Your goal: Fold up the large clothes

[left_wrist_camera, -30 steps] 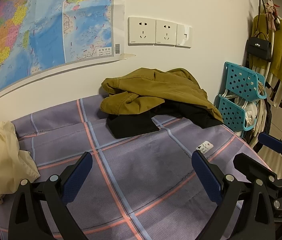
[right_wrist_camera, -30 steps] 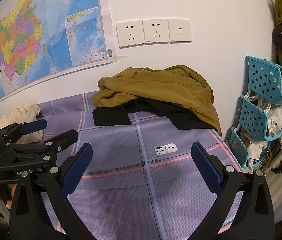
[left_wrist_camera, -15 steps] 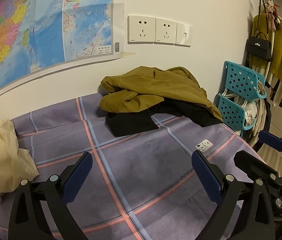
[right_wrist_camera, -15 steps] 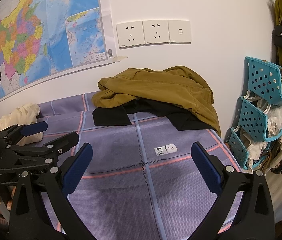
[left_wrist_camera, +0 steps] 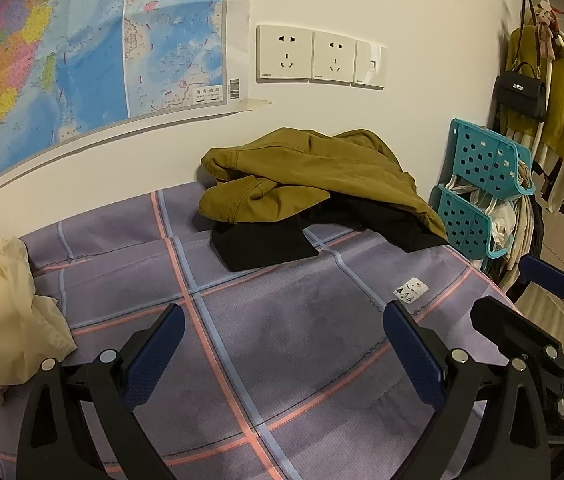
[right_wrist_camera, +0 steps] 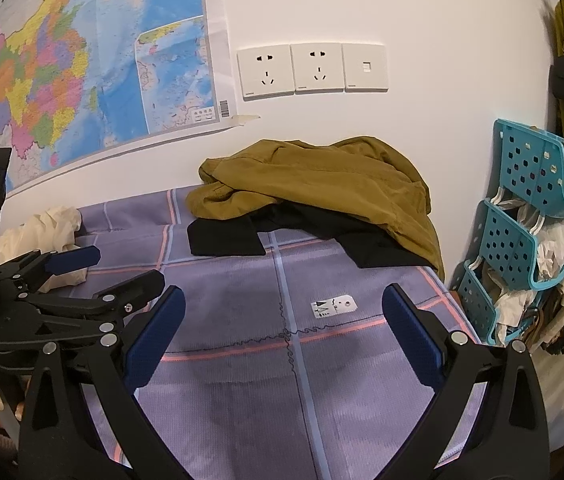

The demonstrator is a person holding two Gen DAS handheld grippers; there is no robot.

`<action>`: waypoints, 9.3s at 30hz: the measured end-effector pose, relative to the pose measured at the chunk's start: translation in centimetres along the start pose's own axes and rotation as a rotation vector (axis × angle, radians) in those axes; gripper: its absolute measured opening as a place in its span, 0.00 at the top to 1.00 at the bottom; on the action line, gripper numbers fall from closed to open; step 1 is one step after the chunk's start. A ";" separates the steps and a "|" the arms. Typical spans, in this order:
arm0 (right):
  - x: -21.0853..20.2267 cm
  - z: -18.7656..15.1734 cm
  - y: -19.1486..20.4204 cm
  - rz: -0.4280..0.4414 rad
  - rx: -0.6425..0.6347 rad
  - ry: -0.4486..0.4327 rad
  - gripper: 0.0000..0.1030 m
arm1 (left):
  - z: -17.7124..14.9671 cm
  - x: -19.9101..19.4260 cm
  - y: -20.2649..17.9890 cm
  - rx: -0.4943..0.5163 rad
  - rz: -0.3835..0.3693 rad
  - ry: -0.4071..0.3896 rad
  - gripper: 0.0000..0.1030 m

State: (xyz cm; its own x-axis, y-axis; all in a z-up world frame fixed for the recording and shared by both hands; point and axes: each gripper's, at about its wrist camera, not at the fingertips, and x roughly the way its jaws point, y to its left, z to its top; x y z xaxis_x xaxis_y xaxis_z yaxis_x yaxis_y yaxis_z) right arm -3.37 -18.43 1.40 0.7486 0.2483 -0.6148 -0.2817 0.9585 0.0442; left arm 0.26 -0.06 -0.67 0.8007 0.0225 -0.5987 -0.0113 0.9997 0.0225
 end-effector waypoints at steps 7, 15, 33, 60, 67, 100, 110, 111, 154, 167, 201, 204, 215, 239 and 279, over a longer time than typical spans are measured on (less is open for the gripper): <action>0.5 0.4 0.1 0.003 -0.016 0.003 0.06 | 0.1 0.7 0.0 0.004 0.011 0.017 0.07; 1.4 1.3 0.4 0.007 -0.056 0.000 0.06 | 1.0 1.8 0.7 -0.022 0.019 0.033 0.07; 17.9 9.7 2.4 -0.020 -0.345 0.118 0.06 | 4.6 9.8 7.1 -0.158 0.120 0.132 0.07; 17.3 16.2 1.8 0.071 -0.481 0.069 0.97 | 6.1 14.5 8.9 -0.170 0.034 0.129 0.07; 10.7 21.6 -6.3 0.127 -0.201 -0.040 0.97 | 7.1 13.3 7.6 -0.146 -0.093 0.037 0.07; -29.5 29.1 -10.6 0.254 -0.129 -0.686 0.99 | 24.3 -22.6 4.9 0.082 -0.153 -0.685 0.98; -40.0 24.8 -3.9 0.510 -0.215 -0.771 0.99 | 15.7 -41.2 5.2 0.202 0.160 -0.773 0.97; -39.9 24.7 -3.4 0.513 -0.216 -0.764 0.99 | 15.3 -41.7 5.2 0.216 0.196 -0.770 0.97; 8.1 -0.4 8.1 0.545 -0.220 0.616 0.98 | 0.4 2.9 24.5 0.052 0.233 0.244 0.38; 8.6 9.8 -5.1 -0.065 -0.254 0.474 0.71 | -0.1 1.9 23.6 0.115 0.237 0.202 0.31; 25.0 12.6 6.6 0.505 0.167 0.406 0.32 | 1.1 -1.1 27.0 -0.046 0.148 0.204 0.18; 21.8 12.2 6.4 0.500 0.121 0.349 0.23 | -3.1 -5.4 23.6 0.063 0.123 0.218 0.17; 15.0 5.1 6.8 0.603 0.003 0.461 0.21 | -13.0 -8.2 16.1 0.178 0.017 0.350 0.54; 5.6 3.4 -2.2 0.499 0.037 0.297 0.18 | -10.7 -15.2 24.5 -0.110 0.062 0.140 0.27; -3.1 -4.6 -5.9 0.358 -0.043 0.325 0.11 | -9.3 -19.6 31.0 -0.195 0.394 0.005 0.25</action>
State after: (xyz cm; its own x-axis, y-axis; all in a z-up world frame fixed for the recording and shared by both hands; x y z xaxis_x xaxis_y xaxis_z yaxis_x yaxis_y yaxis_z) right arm -6.80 -25.54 -0.55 0.3761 0.4980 -0.7814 -0.5169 0.8126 0.2691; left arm -21.33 30.55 4.35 0.7096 0.4023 -0.5785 -0.4285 0.8981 0.0989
